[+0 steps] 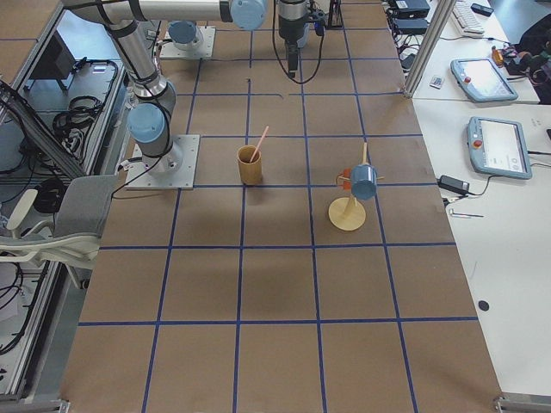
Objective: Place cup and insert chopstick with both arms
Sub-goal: 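Lower the left gripper onto the light blue cup rim and grasp it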
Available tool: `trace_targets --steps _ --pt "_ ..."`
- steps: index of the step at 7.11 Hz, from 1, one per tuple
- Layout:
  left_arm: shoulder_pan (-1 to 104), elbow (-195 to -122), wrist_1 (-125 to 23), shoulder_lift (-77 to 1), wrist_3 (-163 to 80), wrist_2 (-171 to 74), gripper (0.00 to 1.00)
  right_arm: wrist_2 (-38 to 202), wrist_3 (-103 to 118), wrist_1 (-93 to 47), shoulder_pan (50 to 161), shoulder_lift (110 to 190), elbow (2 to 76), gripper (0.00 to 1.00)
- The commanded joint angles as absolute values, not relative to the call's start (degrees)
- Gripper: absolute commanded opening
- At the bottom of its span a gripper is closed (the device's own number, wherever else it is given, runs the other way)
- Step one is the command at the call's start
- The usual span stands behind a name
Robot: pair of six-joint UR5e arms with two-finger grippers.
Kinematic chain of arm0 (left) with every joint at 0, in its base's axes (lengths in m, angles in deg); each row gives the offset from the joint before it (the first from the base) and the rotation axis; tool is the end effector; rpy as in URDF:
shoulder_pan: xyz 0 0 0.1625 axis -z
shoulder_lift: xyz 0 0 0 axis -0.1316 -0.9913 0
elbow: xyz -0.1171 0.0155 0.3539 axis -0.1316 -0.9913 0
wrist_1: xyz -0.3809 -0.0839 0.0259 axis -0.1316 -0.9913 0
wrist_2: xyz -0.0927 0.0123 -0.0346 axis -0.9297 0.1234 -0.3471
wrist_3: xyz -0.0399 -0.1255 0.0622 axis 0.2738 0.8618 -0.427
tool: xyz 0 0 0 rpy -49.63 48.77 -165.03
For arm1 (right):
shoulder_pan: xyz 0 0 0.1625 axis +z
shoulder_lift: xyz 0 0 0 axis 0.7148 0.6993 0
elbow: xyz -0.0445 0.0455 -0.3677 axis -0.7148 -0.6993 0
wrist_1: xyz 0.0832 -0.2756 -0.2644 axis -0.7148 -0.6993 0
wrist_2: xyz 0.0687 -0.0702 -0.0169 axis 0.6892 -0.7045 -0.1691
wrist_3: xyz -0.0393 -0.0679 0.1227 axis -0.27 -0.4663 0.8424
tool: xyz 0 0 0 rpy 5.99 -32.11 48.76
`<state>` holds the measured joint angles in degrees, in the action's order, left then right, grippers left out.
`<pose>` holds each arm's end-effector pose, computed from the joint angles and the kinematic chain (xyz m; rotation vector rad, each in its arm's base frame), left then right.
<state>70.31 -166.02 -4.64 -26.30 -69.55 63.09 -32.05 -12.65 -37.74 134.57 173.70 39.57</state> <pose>-0.0224 -0.5281 0.2890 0.0305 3.1245 -0.0880 0.1229 -0.4506 0.3932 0.0747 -3.1257 0.0428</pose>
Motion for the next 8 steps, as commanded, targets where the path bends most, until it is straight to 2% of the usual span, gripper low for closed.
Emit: trace_targets --steps 1,5,6,7,8 --pt "68.8 -174.9 7.6 -29.4 -71.3 63.4 1.0 -32.1 -12.5 -37.8 134.6 173.7 39.5 1.0" --pt "66.7 -175.2 7.8 -32.8 -72.3 63.0 0.95 -32.1 -12.6 -37.9 134.5 173.7 39.5 1.0" --pt "66.4 -175.6 7.9 -34.0 -72.4 63.3 0.83 -31.7 -12.6 -37.8 134.1 173.7 39.5 1.0" --pt "66.3 -175.5 8.0 -34.6 -72.3 63.4 0.55 -31.7 -12.7 -38.4 133.8 173.7 39.2 1.0" --pt "66.4 -175.8 7.9 -35.8 -72.0 62.9 0.18 -32.0 -13.0 -38.2 132.7 173.6 39.3 1.0"
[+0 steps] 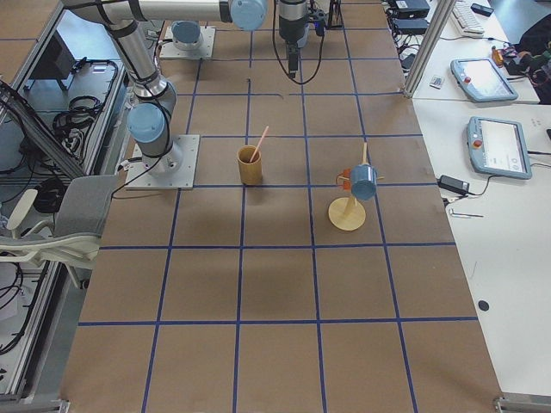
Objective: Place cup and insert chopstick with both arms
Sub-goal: 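Lower the left gripper onto the light blue cup rim and grasp it, then carry the blue cup to center with left gripper while right moves over bamboo cup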
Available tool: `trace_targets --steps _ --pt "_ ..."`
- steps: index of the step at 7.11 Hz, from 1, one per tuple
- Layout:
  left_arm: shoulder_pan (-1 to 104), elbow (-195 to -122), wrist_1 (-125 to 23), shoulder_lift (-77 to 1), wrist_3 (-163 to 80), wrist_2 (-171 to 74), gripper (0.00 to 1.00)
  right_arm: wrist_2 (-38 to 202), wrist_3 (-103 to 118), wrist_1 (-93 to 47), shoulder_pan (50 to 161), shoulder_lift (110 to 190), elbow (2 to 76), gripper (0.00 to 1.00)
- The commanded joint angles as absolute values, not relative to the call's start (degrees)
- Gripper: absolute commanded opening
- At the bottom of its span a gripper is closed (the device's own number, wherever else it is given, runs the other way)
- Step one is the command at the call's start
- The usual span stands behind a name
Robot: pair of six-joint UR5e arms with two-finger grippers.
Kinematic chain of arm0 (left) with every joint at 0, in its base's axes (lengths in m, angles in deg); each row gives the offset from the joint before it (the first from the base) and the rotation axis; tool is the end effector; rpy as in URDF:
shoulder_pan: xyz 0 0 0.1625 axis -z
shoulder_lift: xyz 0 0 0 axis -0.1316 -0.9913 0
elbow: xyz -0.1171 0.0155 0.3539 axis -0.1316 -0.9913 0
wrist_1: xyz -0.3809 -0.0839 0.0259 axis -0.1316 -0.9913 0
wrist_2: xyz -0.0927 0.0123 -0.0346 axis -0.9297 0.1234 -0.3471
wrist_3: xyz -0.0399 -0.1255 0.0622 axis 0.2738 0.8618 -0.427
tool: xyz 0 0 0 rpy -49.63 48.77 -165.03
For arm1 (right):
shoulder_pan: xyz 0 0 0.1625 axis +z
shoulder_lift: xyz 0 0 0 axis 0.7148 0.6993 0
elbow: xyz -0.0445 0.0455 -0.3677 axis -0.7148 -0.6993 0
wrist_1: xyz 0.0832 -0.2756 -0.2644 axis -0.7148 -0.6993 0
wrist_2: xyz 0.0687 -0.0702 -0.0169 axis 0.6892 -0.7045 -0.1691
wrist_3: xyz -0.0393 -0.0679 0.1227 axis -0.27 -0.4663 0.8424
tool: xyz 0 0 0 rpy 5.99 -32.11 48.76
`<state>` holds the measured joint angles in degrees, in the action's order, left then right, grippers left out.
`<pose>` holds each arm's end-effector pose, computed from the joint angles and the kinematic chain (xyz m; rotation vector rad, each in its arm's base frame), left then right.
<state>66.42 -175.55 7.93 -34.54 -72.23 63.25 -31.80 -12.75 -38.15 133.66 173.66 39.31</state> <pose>0.0113 -0.5195 0.1660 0.0023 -3.1378 -0.0514 0.1163 -0.4543 0.3957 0.0526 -3.1294 0.0602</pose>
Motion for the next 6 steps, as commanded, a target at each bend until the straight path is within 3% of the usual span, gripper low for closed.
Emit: trace_targets --steps 1,6 --pt "66.4 -175.6 7.9 -36.2 -71.9 62.8 0.03 -31.9 -13.4 -37.7 130.3 173.7 39.3 1.0" --pt "71.9 -173.6 5.8 -33.8 -62.9 59.0 0.0 -33.4 -19.1 -37.8 125.7 173.6 40.3 1.0"
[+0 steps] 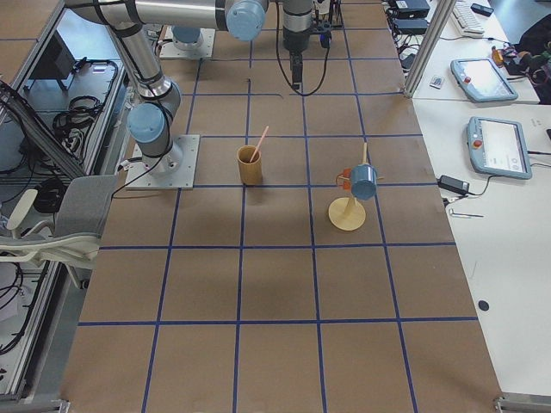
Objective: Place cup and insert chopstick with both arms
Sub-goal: 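Carry the blue cup to center with left gripper while right moves over bamboo cup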
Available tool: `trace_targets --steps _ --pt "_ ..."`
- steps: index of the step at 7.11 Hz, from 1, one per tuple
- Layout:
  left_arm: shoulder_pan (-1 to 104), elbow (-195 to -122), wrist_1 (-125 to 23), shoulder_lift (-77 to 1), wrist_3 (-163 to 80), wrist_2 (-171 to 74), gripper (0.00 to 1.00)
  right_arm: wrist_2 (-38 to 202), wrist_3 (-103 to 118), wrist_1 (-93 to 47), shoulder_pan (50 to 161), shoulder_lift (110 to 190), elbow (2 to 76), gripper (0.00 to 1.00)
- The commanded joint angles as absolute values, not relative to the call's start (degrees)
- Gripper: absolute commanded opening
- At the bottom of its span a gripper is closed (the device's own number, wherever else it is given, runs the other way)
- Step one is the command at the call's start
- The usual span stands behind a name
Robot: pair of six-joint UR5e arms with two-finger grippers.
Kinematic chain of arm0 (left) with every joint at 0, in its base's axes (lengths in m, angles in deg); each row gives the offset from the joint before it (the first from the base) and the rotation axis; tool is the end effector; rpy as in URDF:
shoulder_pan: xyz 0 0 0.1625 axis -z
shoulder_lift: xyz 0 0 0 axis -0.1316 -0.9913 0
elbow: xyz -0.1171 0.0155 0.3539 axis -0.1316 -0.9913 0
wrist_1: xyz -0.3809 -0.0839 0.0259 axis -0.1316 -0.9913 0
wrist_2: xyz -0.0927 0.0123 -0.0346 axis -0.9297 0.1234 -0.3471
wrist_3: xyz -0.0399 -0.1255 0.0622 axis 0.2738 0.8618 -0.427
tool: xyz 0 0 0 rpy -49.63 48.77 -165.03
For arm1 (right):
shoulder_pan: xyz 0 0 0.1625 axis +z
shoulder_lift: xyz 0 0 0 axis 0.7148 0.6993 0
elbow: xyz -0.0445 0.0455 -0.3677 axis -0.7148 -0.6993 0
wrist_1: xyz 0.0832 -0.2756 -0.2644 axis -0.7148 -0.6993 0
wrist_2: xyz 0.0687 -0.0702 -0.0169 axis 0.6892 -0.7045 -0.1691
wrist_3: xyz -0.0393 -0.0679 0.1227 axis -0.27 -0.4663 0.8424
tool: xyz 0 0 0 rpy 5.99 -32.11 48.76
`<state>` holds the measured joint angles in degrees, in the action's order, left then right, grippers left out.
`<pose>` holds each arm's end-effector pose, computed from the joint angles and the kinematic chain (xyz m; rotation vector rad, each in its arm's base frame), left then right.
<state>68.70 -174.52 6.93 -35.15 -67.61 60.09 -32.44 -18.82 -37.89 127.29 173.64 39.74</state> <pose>-0.0163 -0.5252 0.1664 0.0670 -3.0831 -0.0475 0.0638 -0.4626 0.3916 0.0441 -3.1167 0.0359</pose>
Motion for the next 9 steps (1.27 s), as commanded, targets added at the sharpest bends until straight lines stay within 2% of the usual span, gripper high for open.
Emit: trace_targets --steps 1,4,6,8,9 --pt "77.2 -172.3 4.4 -33.1 -55.8 59.5 0.0 -33.6 -18.6 -37.9 124.0 173.6 42.5 1.0" --pt "94.0 -168.8 6.0 -35.9 -27.5 58.4 0.0 -36.6 -18.5 -37.8 123.2 173.7 48.2 1.0" --pt "101.0 -162.7 7.9 -39.8 -24.8 58.7 0.0 -37.9 -18.8 -39.0 122.9 173.6 52.1 1.0" --pt "105.3 -162.6 8.3 -42.6 -23.9 59.0 0.0 -40.1 -18.4 -39.0 121.3 173.6 54.4 1.0" --pt "105.1 -163.1 8.2 -41.5 -25.6 59.1 0.0 -40.1 -18.5 -39.0 121.2 173.6 55.2 1.0"
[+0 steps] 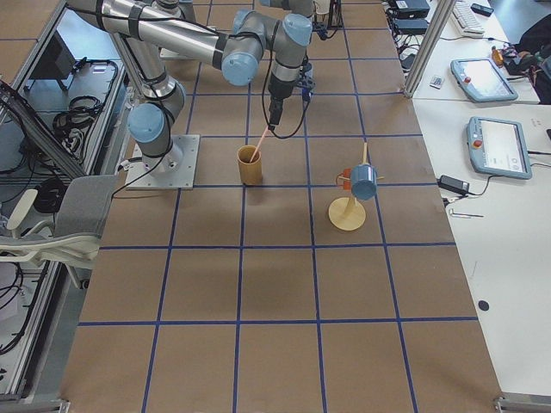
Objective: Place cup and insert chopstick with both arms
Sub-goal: 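Carry the blue cup to center with left gripper while right moves over bamboo cup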
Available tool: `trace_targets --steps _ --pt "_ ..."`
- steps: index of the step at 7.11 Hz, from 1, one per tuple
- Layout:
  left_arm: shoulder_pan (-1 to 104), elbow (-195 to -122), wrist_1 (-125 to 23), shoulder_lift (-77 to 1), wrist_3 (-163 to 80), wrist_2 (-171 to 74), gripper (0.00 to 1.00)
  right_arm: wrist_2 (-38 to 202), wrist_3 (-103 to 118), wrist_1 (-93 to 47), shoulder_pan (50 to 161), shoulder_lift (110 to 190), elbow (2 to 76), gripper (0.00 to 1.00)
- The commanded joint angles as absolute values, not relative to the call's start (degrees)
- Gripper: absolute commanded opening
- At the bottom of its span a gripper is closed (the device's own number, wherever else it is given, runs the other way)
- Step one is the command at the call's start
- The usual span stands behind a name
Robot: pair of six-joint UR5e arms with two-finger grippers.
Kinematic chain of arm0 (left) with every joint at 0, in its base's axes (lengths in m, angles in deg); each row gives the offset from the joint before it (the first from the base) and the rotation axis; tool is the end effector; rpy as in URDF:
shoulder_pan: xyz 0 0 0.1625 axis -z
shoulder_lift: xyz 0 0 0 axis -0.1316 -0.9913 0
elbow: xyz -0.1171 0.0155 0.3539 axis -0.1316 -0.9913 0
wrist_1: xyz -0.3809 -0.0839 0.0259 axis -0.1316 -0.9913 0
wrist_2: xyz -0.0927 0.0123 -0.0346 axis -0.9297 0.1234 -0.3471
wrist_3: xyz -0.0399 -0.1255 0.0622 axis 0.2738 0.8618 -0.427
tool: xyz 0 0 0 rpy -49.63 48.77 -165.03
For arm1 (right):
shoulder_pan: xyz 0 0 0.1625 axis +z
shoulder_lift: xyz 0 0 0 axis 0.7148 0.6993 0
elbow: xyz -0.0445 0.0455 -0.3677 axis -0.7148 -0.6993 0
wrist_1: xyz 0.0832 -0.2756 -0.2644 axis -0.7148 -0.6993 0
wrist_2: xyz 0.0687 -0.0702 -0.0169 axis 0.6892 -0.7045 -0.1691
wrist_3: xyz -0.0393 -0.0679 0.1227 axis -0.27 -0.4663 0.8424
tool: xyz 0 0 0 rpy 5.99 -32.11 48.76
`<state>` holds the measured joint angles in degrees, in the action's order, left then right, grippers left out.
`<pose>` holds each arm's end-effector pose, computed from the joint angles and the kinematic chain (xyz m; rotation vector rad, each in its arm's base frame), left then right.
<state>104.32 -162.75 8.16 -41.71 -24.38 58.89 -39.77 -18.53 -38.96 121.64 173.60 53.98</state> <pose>-0.3493 -0.4846 0.1920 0.2628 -3.0355 0.0465 0.0112 -0.4172 0.2827 -0.0904 -3.0175 -0.3484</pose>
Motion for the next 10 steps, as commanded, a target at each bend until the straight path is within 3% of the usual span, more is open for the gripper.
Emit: trace_targets --steps 1,4,5,8,9,10 --pt "104.9 -163.6 8.1 -41.3 -28.5 59.4 0.0 -40.1 -18.3 -38.9 121.1 173.6 55.6 0.94" --pt "103.3 -165.0 9.1 -43.2 -28.5 62.1 0.0 -40.2 -15.8 -38.4 121.0 173.1 56.2 0.75" --pt "103.3 -165.8 10.2 -43.2 -28.5 62.5 0.0 -40.2 -15.8 -38.1 120.8 173.0 56.2 0.62" --pt "103.2 -165.6 11.1 -43.2 -27.7 62.4 0.0 -40.2 -15.9 -38.7 119.1 172.9 56.2 0.62" --pt "103.2 -165.3 11.1 -43.3 -28.8 62.3 0.65 -40.2 -15.8 -38.7 119.1 172.7 56.3 0.6" --pt "103.3 -165.1 11.7 -43.3 -28.7 62.2 1.0 -40.2 -15.9 -38.7 119.1 172.2 56.2 0.53"
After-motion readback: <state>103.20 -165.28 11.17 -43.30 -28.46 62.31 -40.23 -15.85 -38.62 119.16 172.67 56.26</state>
